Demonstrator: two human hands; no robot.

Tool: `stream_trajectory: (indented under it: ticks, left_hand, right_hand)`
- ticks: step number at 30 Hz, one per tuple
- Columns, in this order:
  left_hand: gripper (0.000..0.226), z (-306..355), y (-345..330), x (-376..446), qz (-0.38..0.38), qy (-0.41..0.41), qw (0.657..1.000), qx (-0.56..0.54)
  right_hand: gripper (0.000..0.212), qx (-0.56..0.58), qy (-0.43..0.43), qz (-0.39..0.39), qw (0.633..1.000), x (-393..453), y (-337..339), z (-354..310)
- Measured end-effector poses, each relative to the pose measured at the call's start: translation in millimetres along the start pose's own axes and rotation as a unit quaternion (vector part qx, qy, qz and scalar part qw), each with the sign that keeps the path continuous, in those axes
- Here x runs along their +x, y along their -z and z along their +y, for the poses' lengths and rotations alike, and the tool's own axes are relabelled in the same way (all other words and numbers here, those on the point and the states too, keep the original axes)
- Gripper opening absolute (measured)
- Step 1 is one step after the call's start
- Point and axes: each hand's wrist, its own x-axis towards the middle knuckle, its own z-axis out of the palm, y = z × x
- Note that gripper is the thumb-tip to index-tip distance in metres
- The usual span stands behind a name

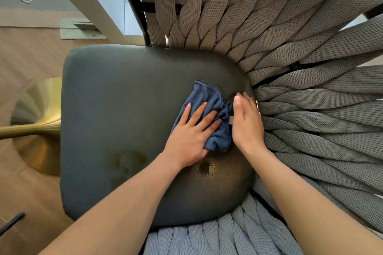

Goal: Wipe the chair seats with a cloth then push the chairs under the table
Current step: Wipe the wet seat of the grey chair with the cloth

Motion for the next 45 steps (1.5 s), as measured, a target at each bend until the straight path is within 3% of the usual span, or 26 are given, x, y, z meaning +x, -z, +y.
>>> stream_trajectory:
  ticks: [3,8,12,14,17,19,24,26,28,31,33,35,39,45]
  left_hand:
    - [0.061,15.1,0.8,4.4,0.008,0.060,0.998,-0.028]
    - [0.066,11.1,4.0,2.8,-0.019,0.015,1.000,-0.018]
    - [0.063,16.9,6.6,11.2,0.005,0.073,0.997,-0.036]
    - [0.065,27.9,2.3,5.0,-0.006,0.039,0.999,-0.034]
    - [0.063,19.4,-4.9,-22.0,-0.034,-0.073,0.997,-0.009]
    - [0.061,2.8,-4.3,-40.7,-0.026,-0.089,0.996,-0.003]
    - [0.067,-20.8,12.3,-17.9,0.007,0.140,0.990,0.000]
    - [0.071,-10.1,17.9,9.0,0.002,0.192,0.981,-0.018]
    - [0.071,7.2,15.0,21.0,-0.004,0.167,0.986,-0.013]
    - [0.069,18.5,1.2,-1.0,-0.026,0.007,0.999,0.017]
    - [0.068,3.4,-2.5,-21.8,-0.039,-0.046,0.998,0.033]
    - [0.066,-18.2,-0.7,-35.2,-0.020,-0.004,0.999,0.039]
    - [0.065,-56.7,11.1,-63.9,0.015,0.183,0.983,-0.009]
    - [0.060,-80.5,11.2,-143.2,0.055,0.435,0.898,-0.044]
  right_hand:
    - [0.052,0.006,-0.001,0.006,1.000,0.4,1.8,-2.5]
    - [0.052,0.011,0.000,0.011,1.000,-0.7,2.2,-4.7]
    - [0.053,0.002,-0.005,0.002,1.000,1.0,3.4,-3.5]
    - [0.054,-0.002,0.003,-0.003,1.000,1.1,2.7,-1.3]
    - [0.054,0.001,0.003,-0.005,1.000,2.0,2.0,0.3]
    - [0.052,0.005,0.003,-0.005,1.000,2.1,2.5,-0.2]
    - [0.050,0.003,0.000,-0.024,1.000,1.2,6.6,-1.6]
    - [0.048,0.010,0.003,-0.026,1.000,0.9,10.8,-3.8]
    - [0.046,0.027,0.006,-0.020,0.999,-0.3,16.4,-6.3]
    - [0.044,0.043,0.021,-0.005,0.999,-5.8,22.8,-4.8]
    - [0.043,0.039,0.022,-0.006,0.999,-13.3,24.0,-1.4]
    - [0.043,0.028,0.020,-0.009,0.999,-22.8,22.7,3.7]
    - [0.045,-0.013,0.028,-0.031,0.999,-41.8,12.2,15.7]
    - [0.048,-0.056,0.029,-0.059,0.996,-62.1,-1.4,20.3]
